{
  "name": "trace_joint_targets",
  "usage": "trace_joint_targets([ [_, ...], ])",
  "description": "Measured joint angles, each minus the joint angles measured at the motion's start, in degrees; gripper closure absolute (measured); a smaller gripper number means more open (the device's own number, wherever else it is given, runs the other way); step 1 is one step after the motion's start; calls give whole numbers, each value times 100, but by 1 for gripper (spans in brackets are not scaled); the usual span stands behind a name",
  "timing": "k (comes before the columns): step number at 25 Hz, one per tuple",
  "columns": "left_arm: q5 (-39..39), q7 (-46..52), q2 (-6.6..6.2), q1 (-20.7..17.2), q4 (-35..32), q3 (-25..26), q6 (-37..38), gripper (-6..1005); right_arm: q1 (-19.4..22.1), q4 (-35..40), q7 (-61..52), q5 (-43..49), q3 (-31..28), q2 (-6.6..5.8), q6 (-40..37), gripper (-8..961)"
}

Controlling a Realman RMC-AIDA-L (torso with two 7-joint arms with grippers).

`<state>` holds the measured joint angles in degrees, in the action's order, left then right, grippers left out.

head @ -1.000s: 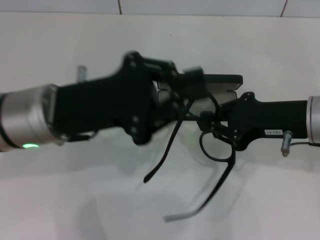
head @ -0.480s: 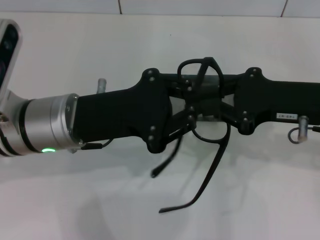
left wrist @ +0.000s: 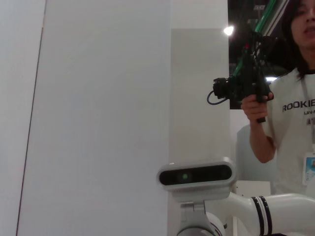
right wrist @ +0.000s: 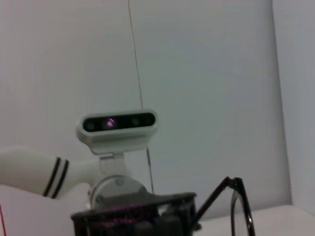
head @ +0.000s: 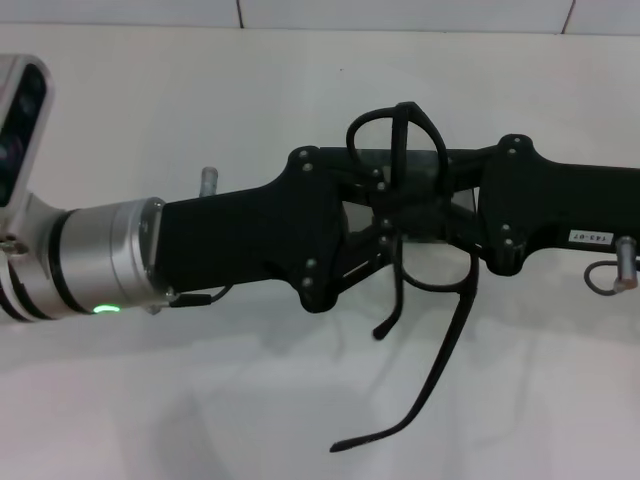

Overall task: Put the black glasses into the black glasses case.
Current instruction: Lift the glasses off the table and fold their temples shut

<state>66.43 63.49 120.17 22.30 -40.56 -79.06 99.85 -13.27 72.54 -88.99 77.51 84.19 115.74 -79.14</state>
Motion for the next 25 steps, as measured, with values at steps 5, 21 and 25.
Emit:
trace_joint_targets([
  [5, -9, -32, 13, 27, 61, -50, -1, 885, -51, -211, 157, -225, -4, 4, -129, 841],
  [21, -271, -168, -12, -39, 91, -301, 78, 884, -156, -721, 415, -470, -60, 0, -205, 840],
  [25, -322, -203, -9, -25, 237, -277, 40, 884, -161, -792, 526, -614, -67, 1, -371, 840],
])
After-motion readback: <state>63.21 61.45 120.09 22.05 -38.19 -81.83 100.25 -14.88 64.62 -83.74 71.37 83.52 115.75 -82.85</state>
